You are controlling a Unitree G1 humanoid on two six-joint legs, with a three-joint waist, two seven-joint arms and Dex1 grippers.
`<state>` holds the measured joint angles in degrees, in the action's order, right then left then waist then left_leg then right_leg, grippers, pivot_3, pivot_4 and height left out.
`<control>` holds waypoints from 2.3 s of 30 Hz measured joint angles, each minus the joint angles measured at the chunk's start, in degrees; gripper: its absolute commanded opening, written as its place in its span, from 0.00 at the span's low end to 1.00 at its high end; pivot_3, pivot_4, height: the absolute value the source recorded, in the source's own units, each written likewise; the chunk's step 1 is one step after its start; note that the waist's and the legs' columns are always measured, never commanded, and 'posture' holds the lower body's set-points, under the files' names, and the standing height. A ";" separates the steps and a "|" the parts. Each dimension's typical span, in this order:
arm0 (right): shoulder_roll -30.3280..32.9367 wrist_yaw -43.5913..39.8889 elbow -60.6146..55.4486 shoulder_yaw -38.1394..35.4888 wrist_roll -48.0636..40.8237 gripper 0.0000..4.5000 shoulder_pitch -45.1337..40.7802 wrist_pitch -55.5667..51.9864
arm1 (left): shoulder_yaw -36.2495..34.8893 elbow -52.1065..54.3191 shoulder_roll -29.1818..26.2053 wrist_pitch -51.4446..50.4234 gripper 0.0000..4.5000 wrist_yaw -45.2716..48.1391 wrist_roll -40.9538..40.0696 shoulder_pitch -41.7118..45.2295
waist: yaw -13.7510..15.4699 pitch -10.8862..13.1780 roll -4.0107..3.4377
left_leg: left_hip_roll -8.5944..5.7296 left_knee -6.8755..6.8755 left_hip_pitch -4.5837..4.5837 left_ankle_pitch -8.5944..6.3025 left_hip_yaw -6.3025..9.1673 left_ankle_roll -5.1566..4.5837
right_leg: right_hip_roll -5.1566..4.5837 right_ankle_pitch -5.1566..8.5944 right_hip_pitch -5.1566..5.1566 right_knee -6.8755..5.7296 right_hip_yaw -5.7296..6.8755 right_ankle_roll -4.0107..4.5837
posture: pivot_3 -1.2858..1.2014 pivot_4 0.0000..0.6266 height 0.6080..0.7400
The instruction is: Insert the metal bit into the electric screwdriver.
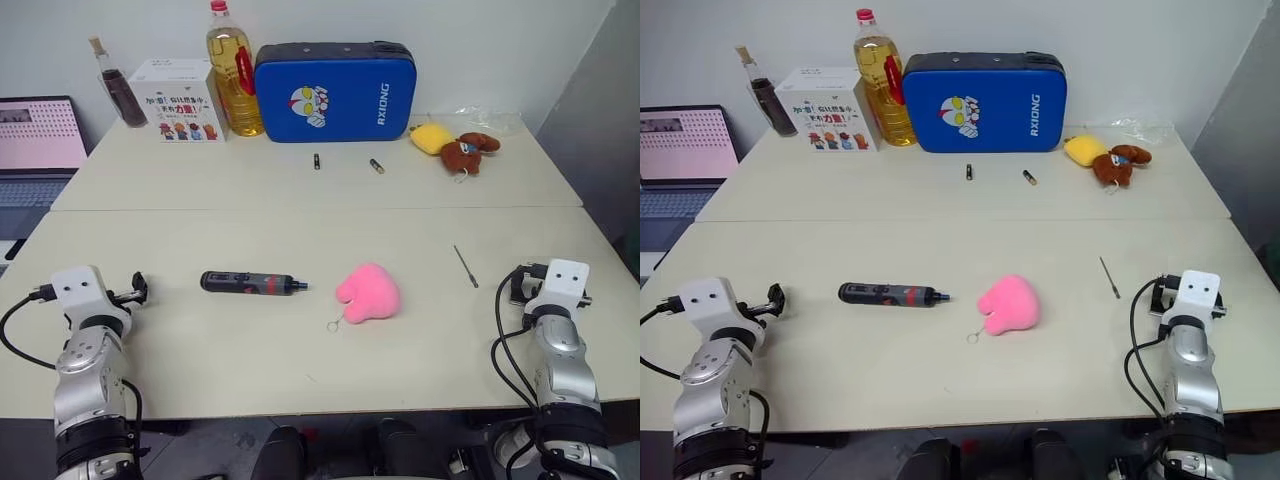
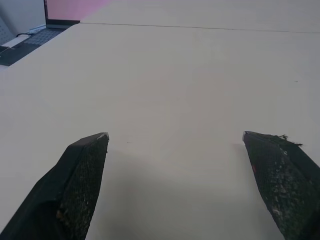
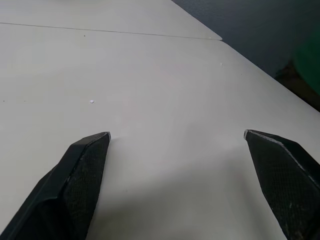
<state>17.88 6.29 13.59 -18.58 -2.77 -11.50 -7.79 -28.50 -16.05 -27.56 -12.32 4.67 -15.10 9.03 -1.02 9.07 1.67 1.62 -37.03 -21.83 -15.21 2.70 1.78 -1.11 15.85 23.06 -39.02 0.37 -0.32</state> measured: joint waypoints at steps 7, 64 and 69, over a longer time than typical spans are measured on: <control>1.09 -1.05 0.28 0.40 0.08 1.00 -0.07 -0.01 | -0.52 -0.13 0.00 0.16 1.00 0.05 -0.36 0.05 | -0.01 0.01 -0.01 | -0.01 0.00 0.00 0.00 0.00 0.00 | 0.00 0.00 0.01 0.00 0.01 0.00 | 0.52 0.24 1.00; 18.73 -34.23 13.83 39.68 35.33 0.53 -19.75 68.96 | 28.32 36.52 -24.97 -12.92 1.00 60.98 -10.94 0.42 | -0.64 0.68 -0.53 | 0.09 0.00 0.23 -0.01 -0.85 -0.02 | 0.60 0.02 0.19 -0.03 -0.92 0.05 | 0.52 0.24 1.00; 18.92 -33.54 13.83 40.12 35.22 0.29 -19.91 69.84 | 28.32 36.52 -24.97 -12.89 1.00 60.94 -10.89 0.17 | -0.63 0.69 -0.53 | 0.09 0.01 0.25 -0.01 -0.90 -0.03 | 0.61 0.02 0.19 -0.04 -0.96 0.05 | 0.52 0.24 1.00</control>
<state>36.80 -27.25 27.42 21.54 32.45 -31.41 62.05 -0.19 20.47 -52.53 -25.21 65.62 -26.00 9.20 -1.65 9.75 1.14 1.71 -37.02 -21.57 -15.22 1.80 1.75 -0.50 15.87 23.25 -39.06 -0.59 -0.28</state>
